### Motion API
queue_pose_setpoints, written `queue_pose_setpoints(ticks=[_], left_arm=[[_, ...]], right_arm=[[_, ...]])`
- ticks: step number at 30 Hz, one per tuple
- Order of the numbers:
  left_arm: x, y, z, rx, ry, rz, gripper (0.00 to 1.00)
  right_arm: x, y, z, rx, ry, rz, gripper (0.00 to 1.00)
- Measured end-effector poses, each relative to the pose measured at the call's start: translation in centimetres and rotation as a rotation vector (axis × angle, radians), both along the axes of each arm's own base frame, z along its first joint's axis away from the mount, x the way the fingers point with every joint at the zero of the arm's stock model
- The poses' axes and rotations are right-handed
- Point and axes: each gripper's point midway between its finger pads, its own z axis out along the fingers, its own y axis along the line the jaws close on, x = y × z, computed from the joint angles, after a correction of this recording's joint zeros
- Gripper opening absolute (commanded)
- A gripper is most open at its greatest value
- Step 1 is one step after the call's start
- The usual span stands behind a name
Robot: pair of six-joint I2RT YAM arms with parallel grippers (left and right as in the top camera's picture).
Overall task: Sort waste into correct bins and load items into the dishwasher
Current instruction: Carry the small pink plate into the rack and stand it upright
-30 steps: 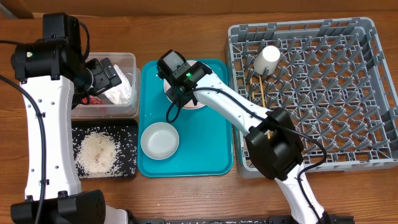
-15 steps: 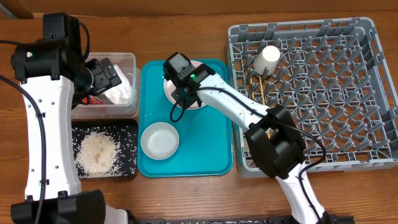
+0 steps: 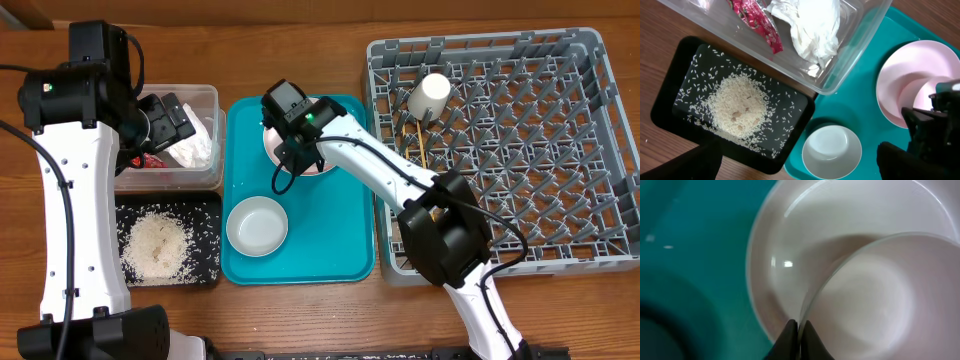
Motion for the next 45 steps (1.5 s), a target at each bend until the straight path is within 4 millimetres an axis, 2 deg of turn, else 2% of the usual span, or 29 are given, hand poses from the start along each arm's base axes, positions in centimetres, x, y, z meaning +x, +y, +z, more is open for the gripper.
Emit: queue_pose_setpoints(ticks=[4,6,7,8,10,12,14,16,19,23,27,33,35,38,41,45], left_arm=[[0.0,0.0,0.0,0.000,0.000,0.000,1.00],[0.0,0.0,0.0,0.000,0.000,0.000,1.00],[0.0,0.0,0.0,0.000,0.000,0.000,1.00],[0.0,0.0,0.0,0.000,0.000,0.000,1.00],[0.0,0.0,0.0,0.000,0.000,0.000,1.00],[0.0,0.0,0.0,0.000,0.000,0.000,1.00],[0.0,0.0,0.0,0.000,0.000,0.000,1.00],[0.0,0.0,0.0,0.000,0.000,0.000,1.00],[0.0,0.0,0.0,0.000,0.000,0.000,1.00],[0.0,0.0,0.0,0.000,0.000,0.000,1.00],[0.0,0.0,0.0,0.000,0.000,0.000,1.00],[0.0,0.0,0.0,0.000,0.000,0.000,1.00],[0.0,0.0,0.0,0.000,0.000,0.000,1.00],[0.0,0.0,0.0,0.000,0.000,0.000,1.00],[0.0,0.0,0.0,0.000,0.000,0.000,1.00],[0.0,0.0,0.0,0.000,0.000,0.000,1.00]], right_arm=[[-1.2,1.1,3.2,0.101,0.032,0.017,0.04],[-2.3,1.1,6.0,0.150,0.045,0.019,0.04],[-2.9,0.9,8.2,0.183,0.045,0.020,0.04],[-3.4,0.6,9.6,0.205,0.048,0.021,0.04],[-4.2,-0.2,13.4,0.262,0.034,0.020,0.04],[-4.8,-1.5,16.3,0.310,0.034,0.010,0.04],[-5.0,-3.4,18.3,0.354,0.055,-0.014,0.04],[-4.6,-5.3,19.0,0.383,0.086,-0.044,0.04],[-3.5,-8.6,19.1,0.446,0.159,-0.091,0.04],[-2.5,-13.2,20.4,0.653,0.260,-0.098,0.04],[-3.0,-15.8,20.4,0.817,0.333,-0.077,0.04],[-2.9,-18.3,18.6,1.141,0.339,-0.032,0.04],[-2.8,-19.2,17.3,1.222,0.315,-0.032,0.04],[-2.6,-20.4,15.2,1.284,0.262,-0.028,0.04],[-2.6,-20.6,13.8,1.306,0.235,-0.015,0.04],[-2.4,-20.6,12.7,1.322,0.217,0.004,0.04]])
